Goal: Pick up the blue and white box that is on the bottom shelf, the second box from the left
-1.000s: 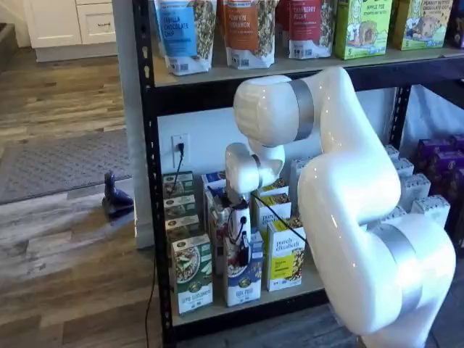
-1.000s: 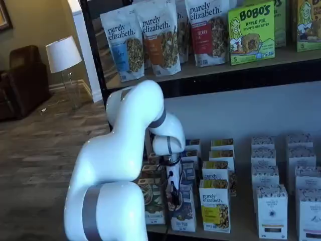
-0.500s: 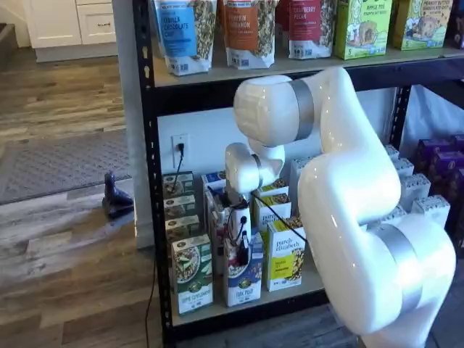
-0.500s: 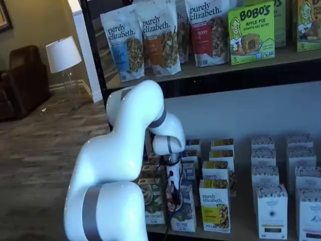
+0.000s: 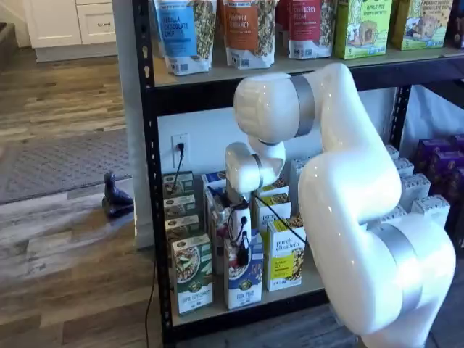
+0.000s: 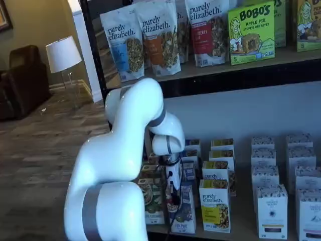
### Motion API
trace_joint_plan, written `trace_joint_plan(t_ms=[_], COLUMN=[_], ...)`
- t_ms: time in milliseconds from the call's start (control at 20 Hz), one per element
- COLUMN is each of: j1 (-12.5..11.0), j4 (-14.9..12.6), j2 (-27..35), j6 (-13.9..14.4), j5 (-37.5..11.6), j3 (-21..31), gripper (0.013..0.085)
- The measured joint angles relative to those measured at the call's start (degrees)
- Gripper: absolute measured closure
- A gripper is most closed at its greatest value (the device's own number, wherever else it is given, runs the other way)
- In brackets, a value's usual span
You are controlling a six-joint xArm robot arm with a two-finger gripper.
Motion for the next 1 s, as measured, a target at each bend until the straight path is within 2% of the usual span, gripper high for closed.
trace_joint_plan(t_ms=[50,150,450,1000], j1=[0.1,0.2,0.7,1.4], j4=[0.0,0.4,-0.5,-3.4], j2=[-0.2,-0.6,-2.7,-13.8], j6=[0.0,-0.2,1.1,4.5], j5=[-0.1,-0.3,-1.2,-7.4], j3=[0.3,0.8,3.9,20.0], gripper=[0.045,0.053,0.053,0.053])
